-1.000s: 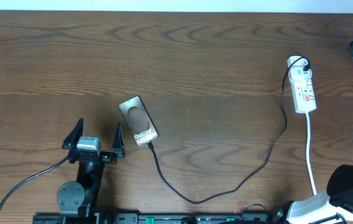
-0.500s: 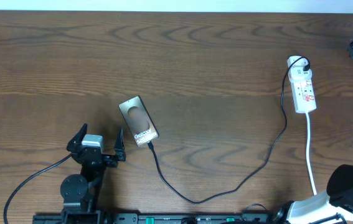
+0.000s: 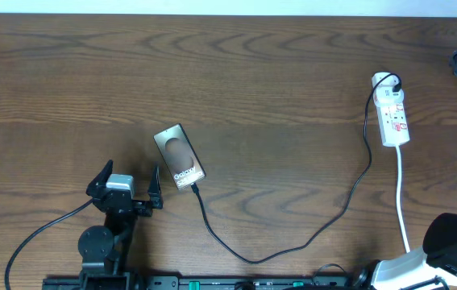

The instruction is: Plug charger to phone and switch on socket

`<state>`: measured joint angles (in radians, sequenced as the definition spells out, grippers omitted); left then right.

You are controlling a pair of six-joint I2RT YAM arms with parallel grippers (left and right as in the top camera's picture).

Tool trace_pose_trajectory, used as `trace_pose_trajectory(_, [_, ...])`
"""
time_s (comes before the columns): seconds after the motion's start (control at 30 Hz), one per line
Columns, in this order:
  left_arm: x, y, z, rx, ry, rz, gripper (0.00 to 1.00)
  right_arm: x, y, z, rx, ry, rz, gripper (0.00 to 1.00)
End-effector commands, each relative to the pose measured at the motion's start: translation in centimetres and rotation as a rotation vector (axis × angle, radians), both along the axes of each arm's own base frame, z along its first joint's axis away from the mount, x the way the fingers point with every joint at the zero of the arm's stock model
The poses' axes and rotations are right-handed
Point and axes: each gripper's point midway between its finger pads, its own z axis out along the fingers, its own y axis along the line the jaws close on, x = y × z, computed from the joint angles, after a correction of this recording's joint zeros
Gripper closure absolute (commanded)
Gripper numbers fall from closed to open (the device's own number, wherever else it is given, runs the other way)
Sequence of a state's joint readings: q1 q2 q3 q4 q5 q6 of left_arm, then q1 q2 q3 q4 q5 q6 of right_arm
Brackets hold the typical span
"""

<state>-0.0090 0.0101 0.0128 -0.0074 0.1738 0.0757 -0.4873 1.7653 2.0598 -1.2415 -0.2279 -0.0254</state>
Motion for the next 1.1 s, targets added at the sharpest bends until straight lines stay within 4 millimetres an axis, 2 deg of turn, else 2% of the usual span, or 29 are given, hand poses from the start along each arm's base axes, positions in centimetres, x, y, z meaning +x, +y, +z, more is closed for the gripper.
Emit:
trace_pose_trajectory(0.0, [-0.2,-0.2,-1.5,0.004,0.05,-0.013,0.06,0.1,0.1,0.0,0.01,-0.002,-0.007,0.01])
trace_pose_trajectory(0.5, [-0.2,-0.2,-1.5,0.004,0.05,-0.013,0.06,0.1,0.1,0.0,0.01,-0.002,-0.007,0.01])
trace_pose_trajectory(0.63, [-0.2,-0.2,-1.5,0.004,0.05,-0.013,0.05,-0.2,-0.9,-0.2,-0.041,0.023,-0.038,0.01])
trace_pose_trajectory(0.83, [-0.2,-0.2,-1.5,0.004,0.05,-0.013,0.06,-0.1,-1.0,0.0,-0.043,0.015,-0.041,0.01])
trace_pose_trajectory(0.97, [-0.2,-0.2,-1.5,0.004,0.05,-0.013,0.06,0.2,-0.2,0.6,-0.048,-0.016,-0.023,0.01])
trace_pose_trajectory(1.07, [-0.2,-0.2,-1.5,0.004,0.05,-0.013,0.06,1.0,1.4,1.2,-0.067,-0.081,0.02,0.01])
